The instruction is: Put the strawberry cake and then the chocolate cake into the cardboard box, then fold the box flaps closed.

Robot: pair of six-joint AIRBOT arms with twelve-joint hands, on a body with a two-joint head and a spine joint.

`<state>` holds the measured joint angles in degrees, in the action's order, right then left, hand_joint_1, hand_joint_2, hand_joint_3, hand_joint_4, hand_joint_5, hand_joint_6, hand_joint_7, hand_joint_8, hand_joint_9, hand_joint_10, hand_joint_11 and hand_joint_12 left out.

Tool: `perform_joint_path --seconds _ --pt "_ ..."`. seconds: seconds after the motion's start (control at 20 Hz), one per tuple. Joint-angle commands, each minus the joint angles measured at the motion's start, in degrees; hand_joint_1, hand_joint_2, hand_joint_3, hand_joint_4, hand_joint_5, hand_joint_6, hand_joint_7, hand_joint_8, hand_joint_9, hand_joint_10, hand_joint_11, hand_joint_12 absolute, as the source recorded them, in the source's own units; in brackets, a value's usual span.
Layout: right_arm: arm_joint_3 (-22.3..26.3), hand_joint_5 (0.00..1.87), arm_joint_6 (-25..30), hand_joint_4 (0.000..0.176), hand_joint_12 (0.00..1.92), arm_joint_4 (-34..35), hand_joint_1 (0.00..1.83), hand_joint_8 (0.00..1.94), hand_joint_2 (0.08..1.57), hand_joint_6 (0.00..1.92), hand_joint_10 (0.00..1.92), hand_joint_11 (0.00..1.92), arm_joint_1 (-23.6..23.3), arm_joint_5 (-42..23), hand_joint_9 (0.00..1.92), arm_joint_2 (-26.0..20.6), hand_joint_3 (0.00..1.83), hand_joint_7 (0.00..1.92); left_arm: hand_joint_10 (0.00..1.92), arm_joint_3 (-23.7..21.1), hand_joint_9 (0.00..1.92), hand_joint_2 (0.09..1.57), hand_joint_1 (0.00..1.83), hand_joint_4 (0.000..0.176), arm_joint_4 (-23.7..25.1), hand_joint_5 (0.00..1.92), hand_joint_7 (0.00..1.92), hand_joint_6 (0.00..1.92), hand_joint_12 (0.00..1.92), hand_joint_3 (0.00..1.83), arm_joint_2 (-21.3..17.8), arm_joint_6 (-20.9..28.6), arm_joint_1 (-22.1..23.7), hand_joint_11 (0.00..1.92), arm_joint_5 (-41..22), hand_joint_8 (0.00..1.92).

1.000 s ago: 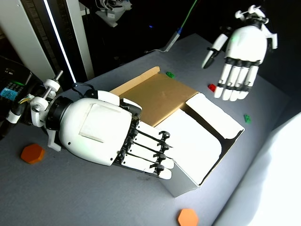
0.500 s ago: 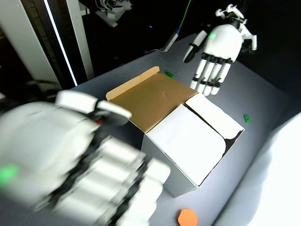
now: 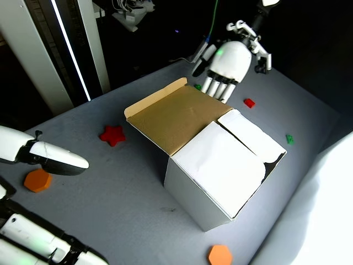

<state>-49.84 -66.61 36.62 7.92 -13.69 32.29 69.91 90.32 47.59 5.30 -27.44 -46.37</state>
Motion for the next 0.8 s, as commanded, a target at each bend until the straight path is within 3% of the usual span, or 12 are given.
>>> perform_joint_path --seconds 0.0,0.25,0.35,0.5,0.6,0.75 --pt "0.2 0.11 0.2 0.000 0.00 -0.5 0.00 0.00 1.24 0.01 0.00 0.00 -0.6 -5.7 0.09 -0.8 0.00 0.11 0.00 -0.5 0.32 1.25 0.00 0.007 -4.1 0.25 0.29 0.00 1.07 0.00 -0.3 -0.4 0.2 0.00 -0.6 0.00" --pt "1.0 0.11 0.2 0.000 0.04 -1.2 0.00 0.01 1.26 0.01 0.01 0.06 -1.2 -5.6 0.10 -0.8 0.01 0.13 0.00 -3.6 0.32 1.25 0.00 0.001 -5.5 0.24 0.27 0.00 1.13 0.00 0.2 -0.6 1.1 0.00 1.0 0.00" --pt "1.2 0.10 0.2 0.000 0.33 -1.6 0.00 0.00 1.26 0.00 0.00 0.00 -1.2 -5.6 0.11 -0.8 0.00 0.13 0.01 -4.4 0.34 1.25 0.00 0.000 -5.5 0.24 0.29 0.00 1.17 0.00 0.1 -0.3 2.2 0.00 0.8 0.01" --pt "1.3 0.09 0.2 0.000 0.31 -1.6 0.00 0.00 1.26 0.00 0.01 0.00 -1.4 -5.6 0.10 -0.8 0.00 0.13 0.01 -3.7 0.34 1.21 0.00 0.008 -5.3 0.25 0.30 0.01 1.20 0.00 -0.5 3.1 5.1 0.00 -0.3 0.01" --pt "1.6 0.06 0.2 0.000 0.08 -2.3 0.00 0.00 1.26 0.01 0.01 0.00 -1.5 -5.7 0.06 -0.8 0.00 0.10 0.00 -2.4 0.29 1.23 0.00 0.011 -2.9 0.21 0.25 0.00 1.14 0.00 -0.9 6.9 9.5 0.00 -1.6 0.00" --pt "1.7 0.06 0.2 0.000 0.03 -2.4 0.00 0.00 1.26 0.00 0.01 0.00 -1.6 -5.8 0.06 -0.8 0.00 0.08 0.01 -0.6 0.31 1.24 0.03 0.023 1.2 0.21 0.25 0.01 1.15 0.00 -1.3 12.1 17.5 0.00 -3.7 0.00"
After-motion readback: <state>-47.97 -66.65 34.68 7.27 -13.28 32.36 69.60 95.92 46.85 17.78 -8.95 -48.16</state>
